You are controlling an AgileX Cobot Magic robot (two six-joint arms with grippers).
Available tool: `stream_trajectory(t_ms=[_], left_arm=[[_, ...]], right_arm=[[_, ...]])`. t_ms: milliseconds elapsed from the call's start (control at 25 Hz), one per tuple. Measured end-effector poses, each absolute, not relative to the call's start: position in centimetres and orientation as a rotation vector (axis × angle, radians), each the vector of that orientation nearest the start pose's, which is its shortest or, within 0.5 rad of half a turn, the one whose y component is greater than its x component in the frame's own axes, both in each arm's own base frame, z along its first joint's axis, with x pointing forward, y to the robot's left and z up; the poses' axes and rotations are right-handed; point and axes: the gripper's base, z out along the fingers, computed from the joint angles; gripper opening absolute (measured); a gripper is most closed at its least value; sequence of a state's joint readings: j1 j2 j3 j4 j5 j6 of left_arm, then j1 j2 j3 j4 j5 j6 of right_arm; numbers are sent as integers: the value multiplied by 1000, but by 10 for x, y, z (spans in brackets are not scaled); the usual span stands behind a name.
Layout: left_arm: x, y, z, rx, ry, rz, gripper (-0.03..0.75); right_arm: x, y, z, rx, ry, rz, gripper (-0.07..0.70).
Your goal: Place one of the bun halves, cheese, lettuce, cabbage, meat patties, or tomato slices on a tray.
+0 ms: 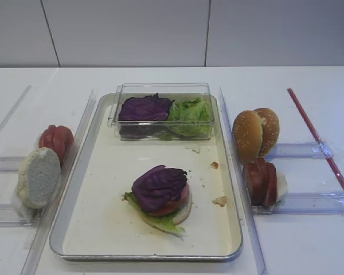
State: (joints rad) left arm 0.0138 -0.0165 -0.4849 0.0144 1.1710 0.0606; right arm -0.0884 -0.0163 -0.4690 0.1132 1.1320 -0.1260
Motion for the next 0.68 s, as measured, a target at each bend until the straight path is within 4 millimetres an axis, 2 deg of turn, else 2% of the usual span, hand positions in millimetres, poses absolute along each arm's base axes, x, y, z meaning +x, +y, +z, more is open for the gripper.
stream_trajectory(t_ms=[680], left_arm=[[-11,1,264,49,2153,61,608]], right_arm=[[-6,10,263,-49,2124,11,624]])
